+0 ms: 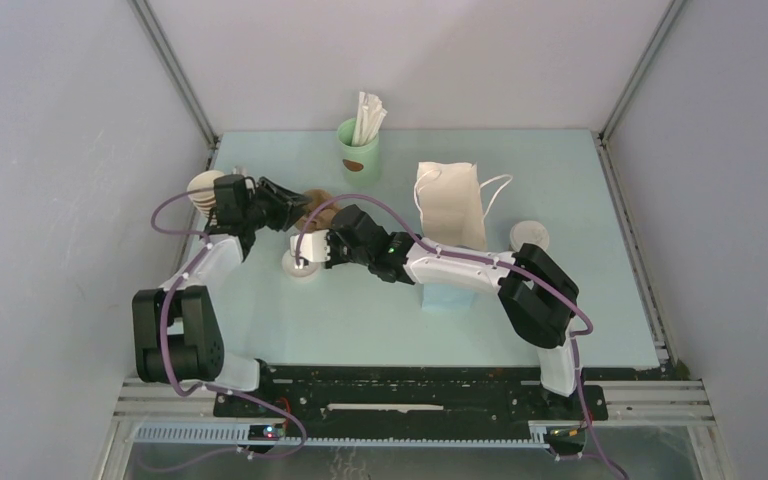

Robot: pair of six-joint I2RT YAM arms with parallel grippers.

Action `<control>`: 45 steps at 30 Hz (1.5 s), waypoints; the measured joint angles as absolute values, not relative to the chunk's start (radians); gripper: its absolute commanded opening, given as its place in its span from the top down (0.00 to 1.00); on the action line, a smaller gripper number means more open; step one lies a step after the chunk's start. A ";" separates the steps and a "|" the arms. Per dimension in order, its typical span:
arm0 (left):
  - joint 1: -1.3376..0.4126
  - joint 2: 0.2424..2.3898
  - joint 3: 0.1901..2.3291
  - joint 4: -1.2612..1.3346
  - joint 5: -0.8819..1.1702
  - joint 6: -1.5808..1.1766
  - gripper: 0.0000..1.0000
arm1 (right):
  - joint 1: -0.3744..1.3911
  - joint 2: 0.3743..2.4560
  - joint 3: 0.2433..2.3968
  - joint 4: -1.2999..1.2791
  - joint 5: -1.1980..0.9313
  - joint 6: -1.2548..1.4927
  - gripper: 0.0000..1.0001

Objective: Pack the takeout coffee

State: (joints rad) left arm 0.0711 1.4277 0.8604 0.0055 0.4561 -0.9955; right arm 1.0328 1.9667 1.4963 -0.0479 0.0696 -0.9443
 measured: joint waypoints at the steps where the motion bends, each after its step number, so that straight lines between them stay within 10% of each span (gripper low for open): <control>1: 0.071 1.431 0.860 0.013 0.449 -0.995 0.52 | 1.033 1.967 1.496 -0.048 0.070 -0.944 1.00; 45: -0.064 1.411 0.878 -0.196 0.138 -0.915 0.67 | 1.027 1.943 1.472 -0.048 0.051 -0.942 1.00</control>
State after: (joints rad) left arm -0.0635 1.4113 0.8780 -0.1963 0.1375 -0.9150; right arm 1.0271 1.9430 1.4723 -0.0483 0.0509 -0.9421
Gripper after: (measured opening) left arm 0.368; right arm 0.007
